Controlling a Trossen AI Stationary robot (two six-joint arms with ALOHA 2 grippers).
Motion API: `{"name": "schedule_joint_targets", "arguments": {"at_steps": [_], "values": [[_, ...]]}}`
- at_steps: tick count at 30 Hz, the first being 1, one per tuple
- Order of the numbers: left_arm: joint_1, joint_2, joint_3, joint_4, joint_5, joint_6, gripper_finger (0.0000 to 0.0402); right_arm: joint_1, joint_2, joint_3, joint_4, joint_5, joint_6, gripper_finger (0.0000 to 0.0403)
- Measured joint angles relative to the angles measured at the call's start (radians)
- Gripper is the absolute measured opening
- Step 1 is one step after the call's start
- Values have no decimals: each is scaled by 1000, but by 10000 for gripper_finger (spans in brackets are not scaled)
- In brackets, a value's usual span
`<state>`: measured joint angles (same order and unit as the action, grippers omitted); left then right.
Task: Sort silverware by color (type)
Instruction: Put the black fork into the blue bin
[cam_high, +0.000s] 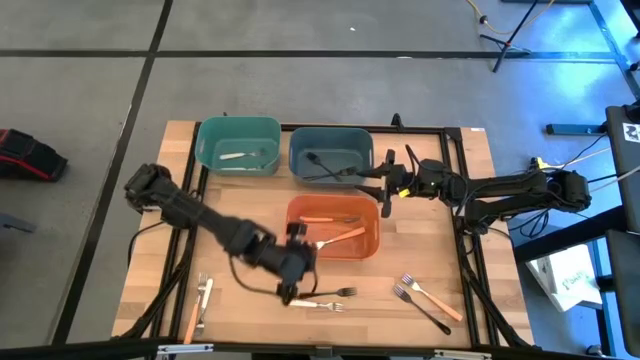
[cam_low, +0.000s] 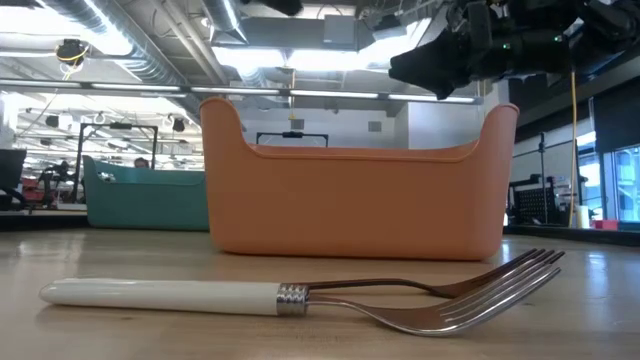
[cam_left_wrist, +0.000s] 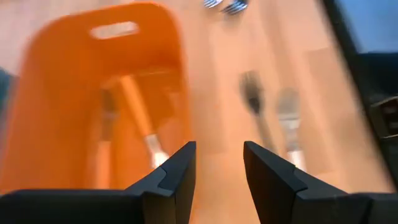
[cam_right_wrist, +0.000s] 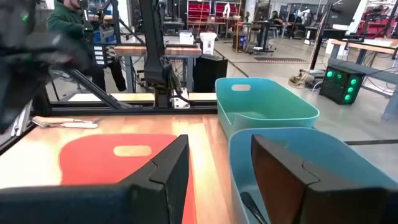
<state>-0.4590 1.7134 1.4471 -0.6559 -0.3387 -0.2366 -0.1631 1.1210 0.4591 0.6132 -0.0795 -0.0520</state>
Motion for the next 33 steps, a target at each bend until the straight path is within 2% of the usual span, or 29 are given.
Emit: {"name": "schedule_joint_targets", "arguments": {"at_steps": [7,10,13,19,22,26,29,33], "values": [[-59,11,-227,346,18,-120,128,0,0,0,-12,0,2,161],[-51,40,-276,429,62,-135,128,0,0,0,-15,0,2,161],[-36,110,-255,467,116,-119,128,0,0,0,-30,0,21,161],[-12,272,-114,403,195,-93,128,0,0,0,-61,0,22,161],[6,316,-63,373,274,-81,128,0,0,0,-61,12,21,161],[31,343,-54,409,357,-68,128,0,0,0,-45,27,21,161],[36,354,-56,405,347,-68,128,0,0,0,-44,27,21,161],[37,368,-59,377,281,-75,128,32,0,0,-70,44,16,161]]}}
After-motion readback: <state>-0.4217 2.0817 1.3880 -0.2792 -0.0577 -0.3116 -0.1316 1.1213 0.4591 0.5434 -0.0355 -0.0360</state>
